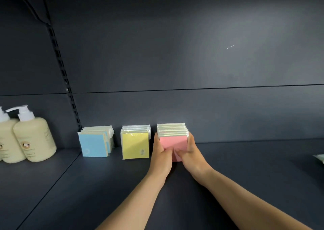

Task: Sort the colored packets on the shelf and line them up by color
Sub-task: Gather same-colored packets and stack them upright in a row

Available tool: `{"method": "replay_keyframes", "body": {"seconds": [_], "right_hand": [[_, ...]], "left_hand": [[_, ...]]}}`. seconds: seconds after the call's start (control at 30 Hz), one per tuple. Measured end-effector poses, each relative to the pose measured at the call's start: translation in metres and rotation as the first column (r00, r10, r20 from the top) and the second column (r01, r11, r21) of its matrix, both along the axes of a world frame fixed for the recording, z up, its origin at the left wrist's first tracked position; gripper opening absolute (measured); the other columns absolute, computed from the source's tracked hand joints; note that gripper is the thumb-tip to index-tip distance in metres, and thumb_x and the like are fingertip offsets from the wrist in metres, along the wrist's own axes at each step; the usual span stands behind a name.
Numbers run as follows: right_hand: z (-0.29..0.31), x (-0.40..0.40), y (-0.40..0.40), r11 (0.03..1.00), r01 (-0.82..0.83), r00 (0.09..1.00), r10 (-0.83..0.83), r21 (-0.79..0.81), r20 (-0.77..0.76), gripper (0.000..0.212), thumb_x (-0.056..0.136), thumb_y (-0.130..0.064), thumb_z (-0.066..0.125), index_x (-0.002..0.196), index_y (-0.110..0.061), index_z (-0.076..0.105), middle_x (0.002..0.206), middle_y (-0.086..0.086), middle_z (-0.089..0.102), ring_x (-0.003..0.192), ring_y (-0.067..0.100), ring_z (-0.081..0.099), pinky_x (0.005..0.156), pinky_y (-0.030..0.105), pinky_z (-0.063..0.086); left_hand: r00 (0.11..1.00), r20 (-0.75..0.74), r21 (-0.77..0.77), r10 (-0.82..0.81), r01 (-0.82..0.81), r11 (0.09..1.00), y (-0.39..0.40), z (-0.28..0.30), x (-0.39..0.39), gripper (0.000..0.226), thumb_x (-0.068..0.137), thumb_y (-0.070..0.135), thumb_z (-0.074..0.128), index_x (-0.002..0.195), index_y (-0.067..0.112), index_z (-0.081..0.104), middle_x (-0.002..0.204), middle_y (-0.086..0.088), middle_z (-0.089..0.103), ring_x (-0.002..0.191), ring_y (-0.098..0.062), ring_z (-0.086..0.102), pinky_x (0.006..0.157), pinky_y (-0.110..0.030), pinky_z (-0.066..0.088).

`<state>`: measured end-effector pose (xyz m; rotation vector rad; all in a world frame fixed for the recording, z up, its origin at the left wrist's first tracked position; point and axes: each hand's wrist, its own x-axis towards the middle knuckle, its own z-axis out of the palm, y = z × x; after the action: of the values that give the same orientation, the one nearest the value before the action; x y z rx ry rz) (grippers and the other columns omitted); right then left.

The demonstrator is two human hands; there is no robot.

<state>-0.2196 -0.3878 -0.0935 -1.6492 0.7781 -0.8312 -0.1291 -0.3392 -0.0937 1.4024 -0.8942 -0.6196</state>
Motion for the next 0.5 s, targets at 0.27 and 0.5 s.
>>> {"method": "replay_keyframes", "body": {"seconds": [0.27,0.5], "right_hand": [[-0.001,-0.005,-0.002,1.0,-0.011,1.0,0.011,0.003,-0.009,0.057,0.09,0.006,0.041,0.13,-0.033,0.032,0.11,-0.018,0.056,0.098,-0.01,0.054,0.074,0.005,0.045],[0.023,-0.057,0.014,0.968,0.035,0.952,-0.109,-0.249,-0.287,0.071,0.091,-0.022,0.058,0.149,-0.015,0.017,0.151,0.004,0.025,0.142,0.019,0.023,0.111,0.028,0.023]], "left_hand": [[0.998,0.07,0.05,-0.002,-0.002,0.999,0.003,-0.001,0.004,0.056,0.084,-0.005,0.043,0.125,0.034,0.046,0.115,0.004,0.062,0.108,-0.013,0.058,0.095,-0.031,0.048],[0.81,0.583,0.131,0.064,-0.171,0.977,0.045,0.03,-0.025,0.062,0.088,0.012,0.058,0.142,0.014,0.028,0.136,0.001,0.035,0.127,-0.011,0.032,0.096,-0.008,0.018]]}}
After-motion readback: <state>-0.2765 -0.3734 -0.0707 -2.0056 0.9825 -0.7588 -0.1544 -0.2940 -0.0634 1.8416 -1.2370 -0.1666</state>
